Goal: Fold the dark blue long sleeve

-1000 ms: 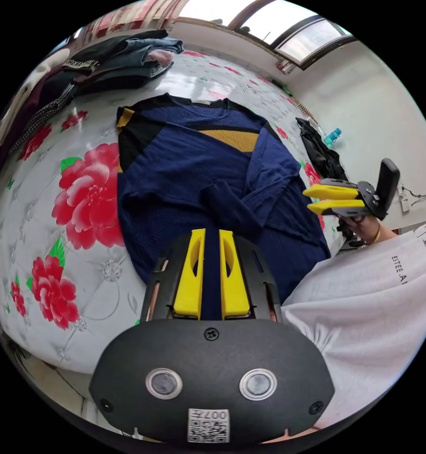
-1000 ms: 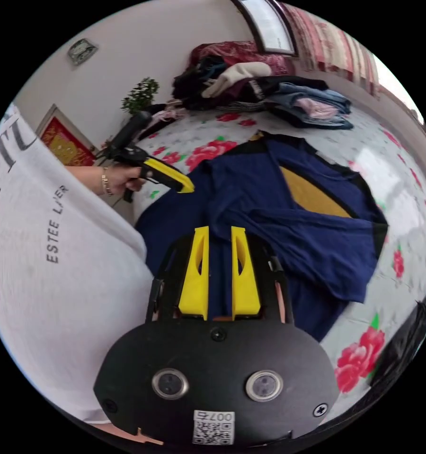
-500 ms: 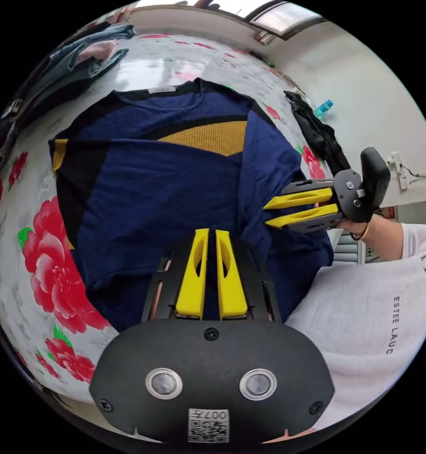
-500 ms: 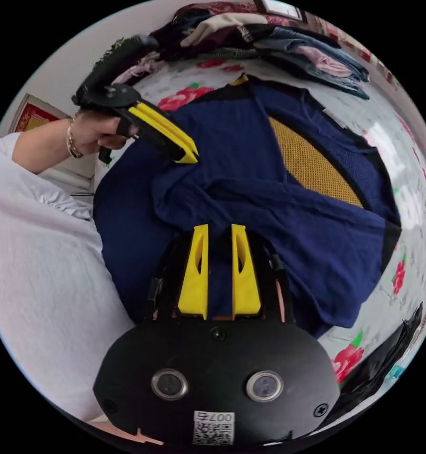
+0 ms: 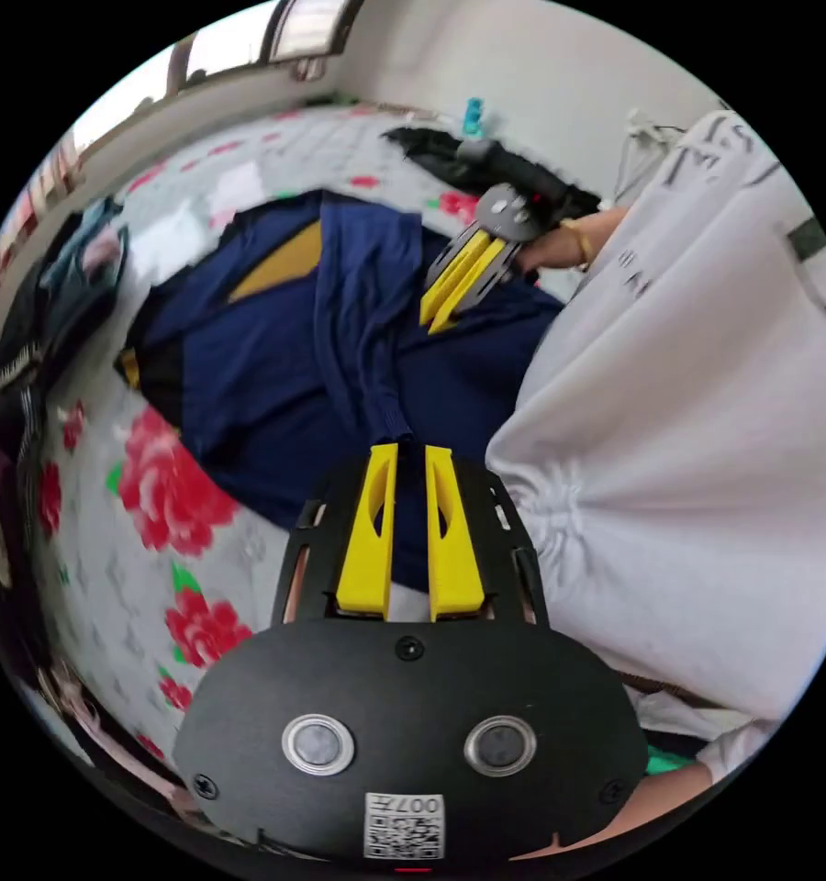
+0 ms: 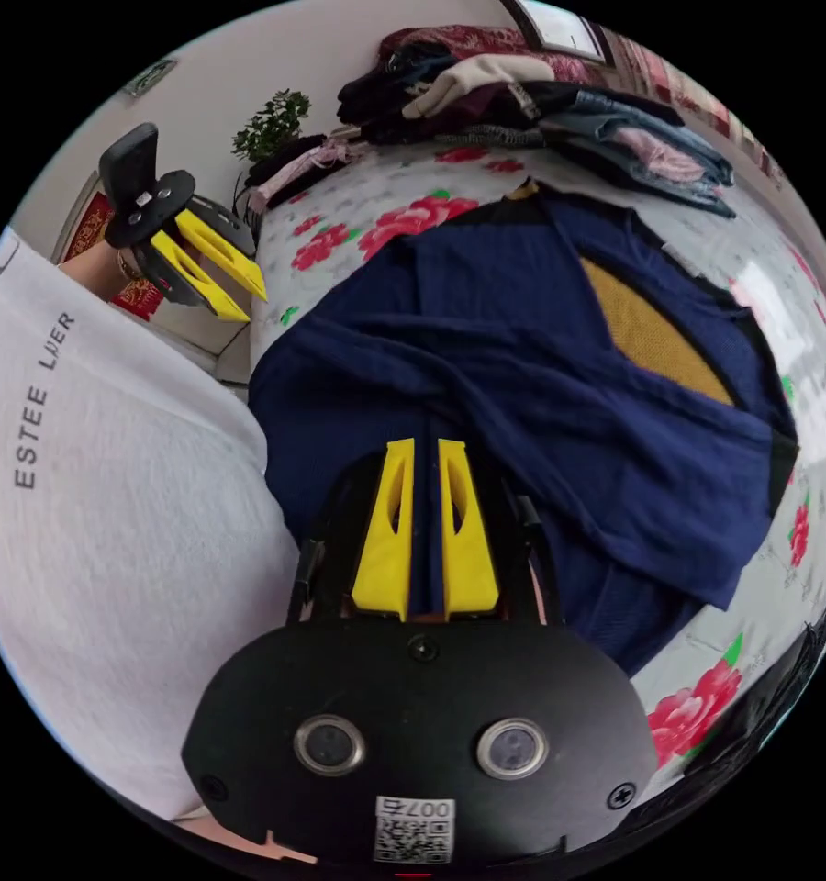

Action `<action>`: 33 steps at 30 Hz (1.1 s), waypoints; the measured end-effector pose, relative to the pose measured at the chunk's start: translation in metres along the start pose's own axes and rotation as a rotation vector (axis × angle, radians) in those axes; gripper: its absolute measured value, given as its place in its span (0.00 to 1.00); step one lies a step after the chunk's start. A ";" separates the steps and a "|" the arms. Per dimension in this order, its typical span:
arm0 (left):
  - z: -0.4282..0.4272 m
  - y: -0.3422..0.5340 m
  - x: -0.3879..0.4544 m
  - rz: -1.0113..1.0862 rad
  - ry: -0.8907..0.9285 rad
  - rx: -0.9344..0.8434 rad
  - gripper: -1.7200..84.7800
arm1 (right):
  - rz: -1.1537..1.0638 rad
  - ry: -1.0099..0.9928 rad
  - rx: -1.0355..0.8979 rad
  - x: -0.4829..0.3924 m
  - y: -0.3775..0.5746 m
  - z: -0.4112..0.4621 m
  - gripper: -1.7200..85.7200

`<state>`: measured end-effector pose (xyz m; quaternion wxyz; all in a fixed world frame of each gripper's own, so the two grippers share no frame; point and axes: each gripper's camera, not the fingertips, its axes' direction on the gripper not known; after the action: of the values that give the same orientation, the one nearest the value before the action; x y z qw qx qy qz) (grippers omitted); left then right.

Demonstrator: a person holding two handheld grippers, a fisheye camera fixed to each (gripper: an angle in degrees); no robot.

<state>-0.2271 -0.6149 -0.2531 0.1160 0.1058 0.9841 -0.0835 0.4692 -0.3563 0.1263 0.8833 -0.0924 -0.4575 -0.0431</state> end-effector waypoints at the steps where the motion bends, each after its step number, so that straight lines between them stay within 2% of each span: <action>1: 0.014 0.010 -0.002 -0.069 -0.007 -0.039 0.08 | -0.001 0.000 -0.006 -0.001 0.000 0.001 0.05; 5: 0.013 0.030 -0.019 -0.327 0.067 0.136 0.11 | 0.004 0.143 0.087 -0.003 0.002 -0.021 0.07; 7: 0.013 0.024 -0.023 -0.345 0.082 0.191 0.12 | 0.004 0.197 0.105 0.005 -0.005 -0.028 0.07; 9: 0.018 0.009 -0.022 -0.312 0.070 0.198 0.13 | -0.007 0.226 0.078 0.019 -0.022 -0.028 0.07; 12: 0.048 -0.018 -0.019 -0.231 0.064 0.116 0.13 | 0.001 0.227 -0.016 0.039 -0.040 -0.006 0.07; 14: 0.080 -0.030 -0.017 -0.190 0.073 -0.019 0.08 | 0.019 0.219 -0.064 0.045 -0.044 0.006 0.05; 15: 0.085 -0.031 -0.016 -0.183 0.067 -0.038 0.07 | 0.009 0.228 -0.024 0.043 -0.042 0.001 0.04; 16: 0.084 -0.031 -0.013 -0.165 0.038 -0.020 0.04 | 0.008 0.227 -0.027 0.043 -0.042 0.000 0.04; 21: 0.068 -0.032 0.005 -0.019 0.002 -0.038 0.01 | -0.033 0.183 0.017 0.031 -0.027 -0.018 0.02; 26: 0.048 -0.032 0.039 0.240 -0.045 -0.124 0.01 | -0.077 0.124 -0.023 0.026 -0.006 -0.012 0.02; 29: 0.054 -0.028 0.035 0.207 0.130 -0.109 0.01 | -0.062 0.081 -0.088 0.030 0.005 0.002 0.02; 33: 0.055 -0.026 0.014 0.032 0.094 -0.057 0.02 | -0.023 0.084 -0.021 0.037 0.012 -0.016 0.03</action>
<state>-0.2349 -0.6475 -0.3055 0.0738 0.1219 0.9886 -0.0486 0.5048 -0.3479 0.1459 0.9003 -0.0946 -0.4204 -0.0621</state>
